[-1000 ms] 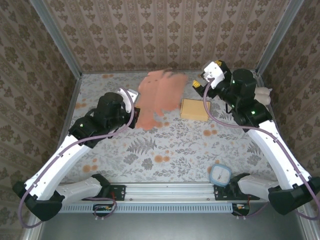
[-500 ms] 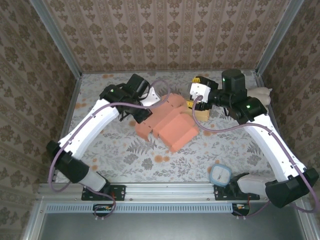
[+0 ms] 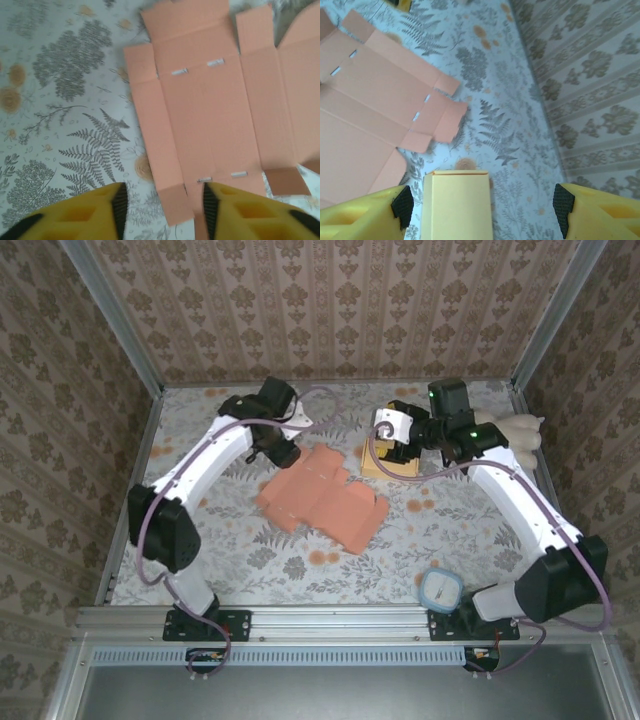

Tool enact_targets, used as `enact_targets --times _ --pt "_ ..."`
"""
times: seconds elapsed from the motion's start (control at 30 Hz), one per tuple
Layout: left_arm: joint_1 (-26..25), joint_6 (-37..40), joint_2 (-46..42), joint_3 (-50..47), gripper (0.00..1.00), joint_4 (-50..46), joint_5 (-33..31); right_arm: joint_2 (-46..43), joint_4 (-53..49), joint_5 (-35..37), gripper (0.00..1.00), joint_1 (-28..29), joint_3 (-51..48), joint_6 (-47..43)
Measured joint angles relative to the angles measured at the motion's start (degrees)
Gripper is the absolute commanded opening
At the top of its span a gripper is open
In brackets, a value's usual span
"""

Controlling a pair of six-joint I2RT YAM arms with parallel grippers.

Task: Fold the paper box

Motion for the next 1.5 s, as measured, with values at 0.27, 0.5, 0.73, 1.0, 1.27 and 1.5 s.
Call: enact_targets --times 0.27,0.5,0.73,1.0,1.27,1.5 --pt "16.8 -36.4 -24.3 -32.9 0.85 25.4 1.6 7.3 -2.3 0.0 0.76 1.8 0.7 -5.7" --pt "6.3 -69.9 -45.4 -59.4 1.0 33.7 -2.3 12.7 -2.8 1.7 0.75 5.0 3.9 -8.3" --pt "-8.0 -90.5 -49.0 -59.5 0.88 34.1 -12.4 16.1 -2.8 3.6 0.74 7.1 4.4 -9.3" --pt "-10.0 -100.9 -32.5 -52.2 0.74 26.6 -13.7 18.4 -3.0 4.8 0.73 7.4 4.4 -9.9" --pt "-10.1 -102.4 -24.0 -50.0 0.57 29.0 -12.2 18.6 -3.1 4.8 0.73 7.6 4.4 -10.3" --pt "-10.1 -102.5 -22.6 -50.1 0.5 31.3 -11.8 18.7 -3.6 4.8 0.73 7.8 4.4 -10.6"
